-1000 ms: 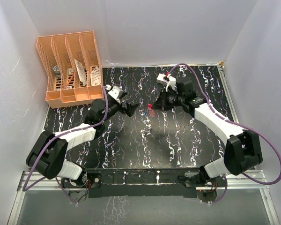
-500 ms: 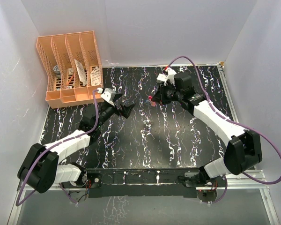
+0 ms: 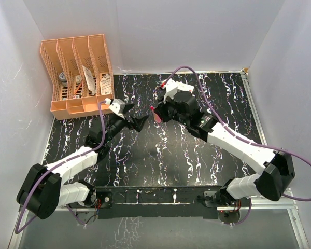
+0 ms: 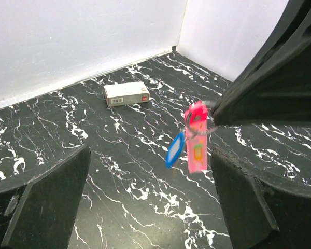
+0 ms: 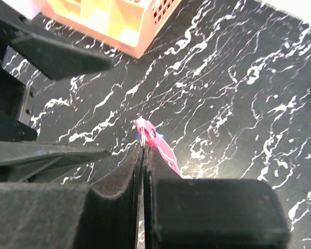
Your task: Put the keys on the keyring
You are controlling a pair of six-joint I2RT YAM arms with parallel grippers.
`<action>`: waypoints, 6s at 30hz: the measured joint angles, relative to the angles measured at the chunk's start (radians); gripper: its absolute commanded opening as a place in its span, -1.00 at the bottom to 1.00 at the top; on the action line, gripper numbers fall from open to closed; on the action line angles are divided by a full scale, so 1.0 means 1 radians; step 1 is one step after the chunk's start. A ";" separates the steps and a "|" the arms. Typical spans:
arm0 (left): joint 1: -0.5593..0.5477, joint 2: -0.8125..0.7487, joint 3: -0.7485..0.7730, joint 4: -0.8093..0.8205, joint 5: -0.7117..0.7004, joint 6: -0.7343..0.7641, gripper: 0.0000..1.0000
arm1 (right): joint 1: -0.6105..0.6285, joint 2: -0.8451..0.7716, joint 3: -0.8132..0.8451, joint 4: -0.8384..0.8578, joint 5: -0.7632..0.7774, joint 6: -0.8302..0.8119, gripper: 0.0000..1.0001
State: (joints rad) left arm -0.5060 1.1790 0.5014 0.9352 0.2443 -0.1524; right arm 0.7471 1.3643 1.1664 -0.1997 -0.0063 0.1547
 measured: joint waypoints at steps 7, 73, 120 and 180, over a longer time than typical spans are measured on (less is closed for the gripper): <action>0.000 0.012 -0.063 0.058 0.058 0.038 0.97 | 0.021 -0.049 -0.004 0.023 0.071 -0.025 -1.00; 0.000 0.436 -0.019 0.650 0.285 -0.108 -0.85 | 0.039 -0.081 -0.070 0.019 0.005 0.012 -1.00; -0.001 0.190 -0.067 0.252 0.302 0.298 -1.00 | 0.040 0.102 0.101 -0.271 -0.098 0.052 -1.00; -0.066 0.179 -0.064 0.116 0.142 0.255 0.97 | 0.037 -0.136 -0.045 -0.086 0.239 0.052 -1.00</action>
State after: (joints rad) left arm -0.5716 1.3582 0.4374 1.0512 0.3862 0.1028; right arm 0.7841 1.2285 1.1210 -0.2859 0.2329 0.2070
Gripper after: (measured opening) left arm 0.985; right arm 0.009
